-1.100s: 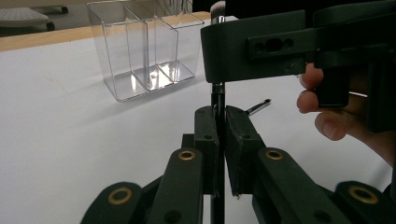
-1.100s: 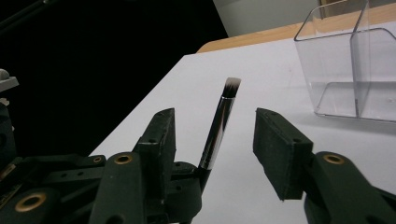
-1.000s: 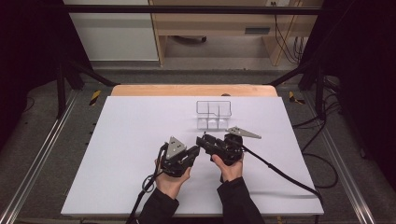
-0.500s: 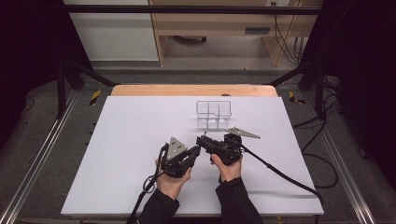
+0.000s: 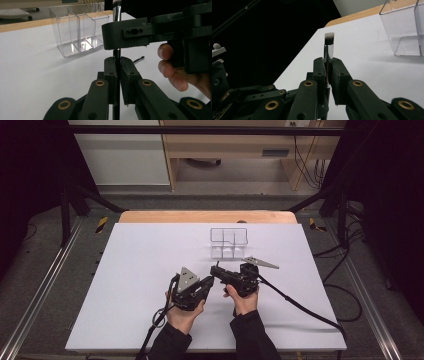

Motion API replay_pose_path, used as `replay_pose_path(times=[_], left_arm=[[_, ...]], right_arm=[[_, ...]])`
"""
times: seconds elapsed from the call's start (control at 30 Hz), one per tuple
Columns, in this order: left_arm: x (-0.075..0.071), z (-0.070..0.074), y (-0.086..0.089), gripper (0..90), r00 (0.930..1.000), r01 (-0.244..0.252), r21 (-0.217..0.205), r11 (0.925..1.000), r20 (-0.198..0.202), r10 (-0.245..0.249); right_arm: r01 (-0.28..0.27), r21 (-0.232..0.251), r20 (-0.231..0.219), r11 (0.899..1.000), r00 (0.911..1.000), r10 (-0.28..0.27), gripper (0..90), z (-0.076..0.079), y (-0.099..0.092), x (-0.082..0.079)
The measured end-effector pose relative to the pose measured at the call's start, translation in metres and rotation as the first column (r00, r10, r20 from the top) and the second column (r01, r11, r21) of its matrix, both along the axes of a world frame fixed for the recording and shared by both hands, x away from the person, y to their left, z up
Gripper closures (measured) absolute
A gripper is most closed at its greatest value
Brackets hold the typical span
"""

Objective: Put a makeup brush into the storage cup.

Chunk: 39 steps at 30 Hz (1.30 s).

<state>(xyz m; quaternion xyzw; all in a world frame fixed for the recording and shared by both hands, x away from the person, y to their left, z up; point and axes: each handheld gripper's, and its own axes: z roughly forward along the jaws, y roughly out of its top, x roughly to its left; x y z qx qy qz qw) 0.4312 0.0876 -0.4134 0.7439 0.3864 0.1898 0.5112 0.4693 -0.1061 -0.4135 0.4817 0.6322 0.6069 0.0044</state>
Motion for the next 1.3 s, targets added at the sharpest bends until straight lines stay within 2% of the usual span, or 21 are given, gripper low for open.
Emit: replay_pose_path(times=[0.27,0.33,0.53,0.7,0.87,1.0,1.17,1.3], left_arm=[[0.000,0.000,0.002,83.1,0.9998,0.017,-0.014,0.9997,0.002,-0.017],[0.000,0.001,0.003,82.4,0.9998,0.022,-0.016,0.9996,0.002,-0.022],[0.002,0.004,0.010,63.5,0.9987,0.051,-0.005,0.9987,0.000,-0.051],[0.005,0.008,0.019,47.2,0.9971,0.076,0.030,0.9966,-0.005,-0.076],[0.007,0.012,0.033,38.9,0.9941,0.108,0.025,0.9938,-0.011,-0.108],[0.007,0.016,0.043,32.6,0.9947,0.103,0.050,0.9935,-0.003,-0.103],[0.007,0.017,0.052,24.7,0.9923,0.124,0.063,0.9903,-0.011,-0.123],[0.007,0.017,0.058,18.6,0.9923,0.124,0.104,0.9869,-0.015,-0.123]], right_arm=[[-0.004,-0.002,0.010,1.000,0.9999,0.004,83.7,0.000,0.000,-0.002],[-0.007,-0.003,0.024,1.000,0.9997,0.007,83.8,0.001,-0.001,-0.002],[0.002,-0.025,0.056,1.000,0.9984,0.000,83.7,0.003,-0.002,-0.004],[0.010,-0.041,0.089,0.999,0.9960,-0.007,83.7,0.005,-0.004,-0.004],[0.017,-0.058,0.118,0.998,0.9930,-0.010,83.7,0.009,-0.008,-0.005],[0.018,-0.068,0.136,0.998,0.9907,-0.008,83.6,0.013,-0.011,-0.004],[0.016,-0.083,0.154,0.996,0.9881,-0.004,83.6,0.015,-0.013,-0.003],[0.021,-0.095,0.170,0.995,0.9855,-0.005,83.6,0.017,-0.016,-0.003]])
